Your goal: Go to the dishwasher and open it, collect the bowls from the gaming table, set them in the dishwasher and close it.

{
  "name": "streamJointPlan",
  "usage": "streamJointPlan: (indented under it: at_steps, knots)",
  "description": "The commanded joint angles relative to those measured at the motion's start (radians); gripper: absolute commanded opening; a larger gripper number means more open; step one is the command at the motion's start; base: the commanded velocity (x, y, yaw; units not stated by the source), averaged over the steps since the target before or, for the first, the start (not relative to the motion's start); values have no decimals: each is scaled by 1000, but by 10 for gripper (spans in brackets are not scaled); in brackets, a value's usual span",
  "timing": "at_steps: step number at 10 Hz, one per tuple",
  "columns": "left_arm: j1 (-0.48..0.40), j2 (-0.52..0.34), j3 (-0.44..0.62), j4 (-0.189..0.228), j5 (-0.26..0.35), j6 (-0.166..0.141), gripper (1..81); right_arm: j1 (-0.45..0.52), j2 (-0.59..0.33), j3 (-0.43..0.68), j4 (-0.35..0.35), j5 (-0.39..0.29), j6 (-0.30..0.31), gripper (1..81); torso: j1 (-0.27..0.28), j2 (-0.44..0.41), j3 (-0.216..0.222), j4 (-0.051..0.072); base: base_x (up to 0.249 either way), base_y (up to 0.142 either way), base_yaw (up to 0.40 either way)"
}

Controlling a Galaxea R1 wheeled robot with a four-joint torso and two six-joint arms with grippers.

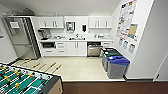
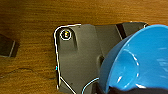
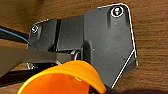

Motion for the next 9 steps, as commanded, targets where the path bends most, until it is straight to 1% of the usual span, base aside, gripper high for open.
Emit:
streamJointPlan:
  at_steps: [1,7,9]
  knots:
    - [-39,-24,-12,5,35,7,10,27,-3,8,-11,-47,-4,10,0,0,0,0,217,0,0]
    - [-39,-25,-10,7,35,7,10,30,-3,8,-11,-47,-4,10,0,0,0,0,222,0,0]
    - [-39,-25,-12,7,35,7,10,30,-3,8,-11,-47,-4,10,0,0,0,0,223,-74,0]
